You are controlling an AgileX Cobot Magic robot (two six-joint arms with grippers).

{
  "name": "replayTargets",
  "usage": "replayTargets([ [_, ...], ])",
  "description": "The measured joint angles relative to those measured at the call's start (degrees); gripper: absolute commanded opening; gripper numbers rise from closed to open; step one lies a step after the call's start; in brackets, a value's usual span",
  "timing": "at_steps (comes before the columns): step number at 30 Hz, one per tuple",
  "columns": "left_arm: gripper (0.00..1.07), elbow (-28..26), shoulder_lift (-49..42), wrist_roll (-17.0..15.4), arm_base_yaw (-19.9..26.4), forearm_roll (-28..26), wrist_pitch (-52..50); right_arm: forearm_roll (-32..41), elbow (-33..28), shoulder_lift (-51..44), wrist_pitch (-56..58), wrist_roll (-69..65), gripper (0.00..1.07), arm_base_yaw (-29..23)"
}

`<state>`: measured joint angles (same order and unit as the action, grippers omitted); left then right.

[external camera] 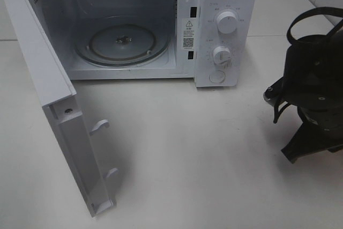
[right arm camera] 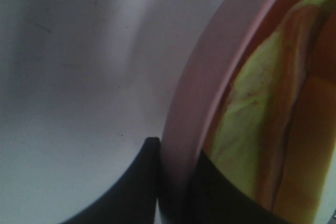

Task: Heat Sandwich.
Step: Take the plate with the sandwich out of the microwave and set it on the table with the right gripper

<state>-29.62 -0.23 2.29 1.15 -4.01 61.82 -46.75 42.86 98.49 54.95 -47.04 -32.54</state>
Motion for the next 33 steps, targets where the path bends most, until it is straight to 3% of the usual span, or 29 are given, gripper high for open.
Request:
replayTargets([
  [10,1.00,0.00,0.00,0.00,0.00,0.00,0.00,0.11,0.52,8.14,-5.21,-1.66,0.08,4.07],
  [18,1.00,0.00,0.00,0.00,0.00,0.00,0.00,-0.11,0.57,11.86,-7.62,-4.41,0.12,4.35],
  [23,1.00,0.00,0.00,0.00,0.00,0.00,0.00,-0.63,0.57,12.09,-7.62,-5.90,0.22,4.35],
  [24,1.00,0.00,0.00,0.00,0.00,0.00,0.00,-0.80,0.57,12.09,-7.51,-5.90,0.31,4.35],
  [28,1.00,0.00,0.00,0.00,0.00,0.00,0.00,-0.92,0.92,12.03,-6.53,-5.21,0.45,4.41],
  [33,1.00,0.00,0.00,0.00,0.00,0.00,0.00,2.01,1.66,9.85,-7.10,-0.46,0.54,4.53],
])
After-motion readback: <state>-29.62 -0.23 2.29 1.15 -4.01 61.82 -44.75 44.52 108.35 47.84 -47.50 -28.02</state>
